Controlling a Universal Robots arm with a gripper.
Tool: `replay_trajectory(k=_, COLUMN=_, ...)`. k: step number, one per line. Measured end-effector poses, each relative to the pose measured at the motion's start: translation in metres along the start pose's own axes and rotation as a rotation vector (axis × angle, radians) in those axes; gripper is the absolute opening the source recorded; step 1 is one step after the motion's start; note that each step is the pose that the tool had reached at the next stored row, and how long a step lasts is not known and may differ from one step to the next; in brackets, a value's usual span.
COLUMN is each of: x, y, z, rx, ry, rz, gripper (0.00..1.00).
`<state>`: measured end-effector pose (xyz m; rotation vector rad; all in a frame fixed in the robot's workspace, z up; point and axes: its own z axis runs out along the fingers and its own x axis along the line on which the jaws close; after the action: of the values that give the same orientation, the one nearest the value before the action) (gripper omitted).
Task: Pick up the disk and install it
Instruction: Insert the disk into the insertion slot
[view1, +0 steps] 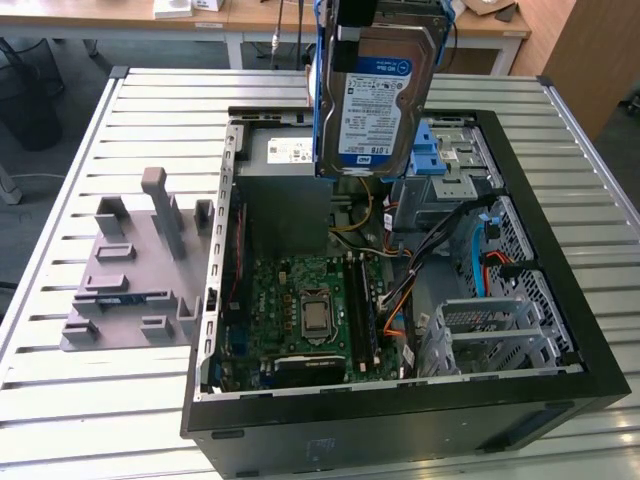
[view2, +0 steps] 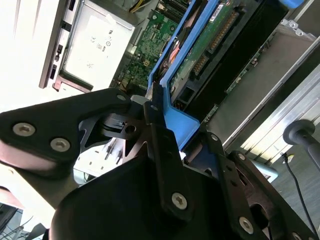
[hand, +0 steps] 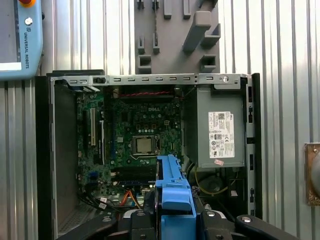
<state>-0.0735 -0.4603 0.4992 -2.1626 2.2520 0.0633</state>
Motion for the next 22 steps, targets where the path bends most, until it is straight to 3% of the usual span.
replay_trajectory(k=11, x=0.0007, y=-0.0003, z=0.0000, rx=0.0000, ry=-0.0001, rz=0.000, gripper=0.36)
replay_trajectory(k=22, x=0.0228, y=-0.0011, z=-0.0001, rx=0.0001, ry=0.0004, rz=0.000, gripper=0.36)
